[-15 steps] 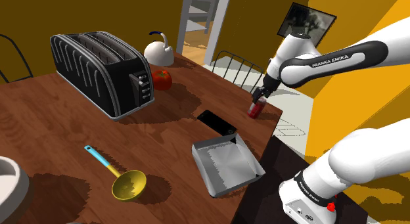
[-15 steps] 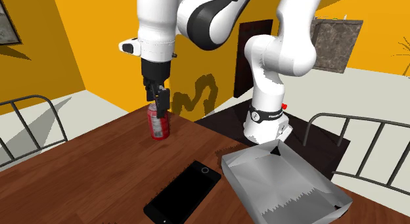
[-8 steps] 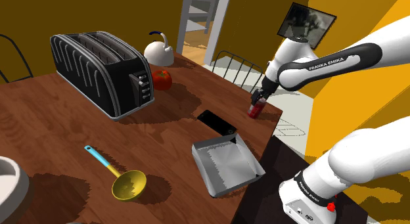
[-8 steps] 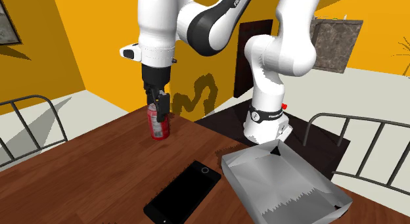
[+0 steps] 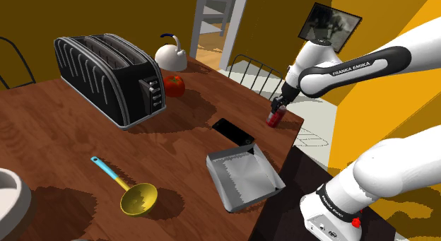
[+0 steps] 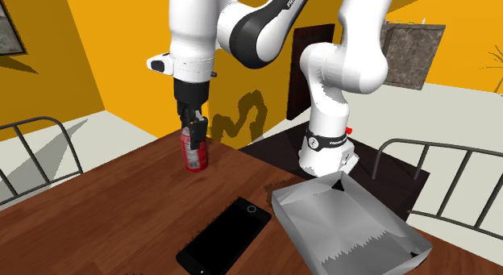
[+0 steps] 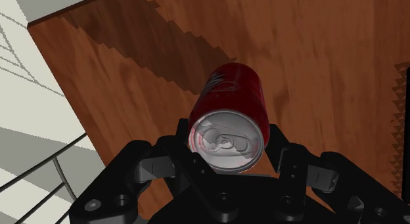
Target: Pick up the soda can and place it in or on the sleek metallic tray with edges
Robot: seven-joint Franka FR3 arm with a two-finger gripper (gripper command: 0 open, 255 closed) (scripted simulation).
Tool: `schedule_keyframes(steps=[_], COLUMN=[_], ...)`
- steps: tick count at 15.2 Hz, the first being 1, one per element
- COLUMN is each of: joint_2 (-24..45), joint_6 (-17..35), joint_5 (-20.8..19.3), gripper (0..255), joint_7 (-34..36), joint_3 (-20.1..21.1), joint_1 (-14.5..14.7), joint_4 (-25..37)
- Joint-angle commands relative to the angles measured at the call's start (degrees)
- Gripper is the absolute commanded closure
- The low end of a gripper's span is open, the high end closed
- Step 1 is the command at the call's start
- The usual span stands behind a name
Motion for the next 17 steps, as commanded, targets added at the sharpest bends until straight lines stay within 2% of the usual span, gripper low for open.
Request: schedule_keyframes(steps=[1,4,17], joint_2=[0.04,0.09,-7.24], joint_6=[-0.01,0.02,-12.28], joint_5=[-0.02,-0.02,2.51], gripper=[255,255,255], joint_7=[0.0,-0.01,-2.64], joint_3=[-0.02,-0.03,0.29], joint_1=[-0.02,-0.03,1.07], joint_4=[-0.05,-0.03,5.06])
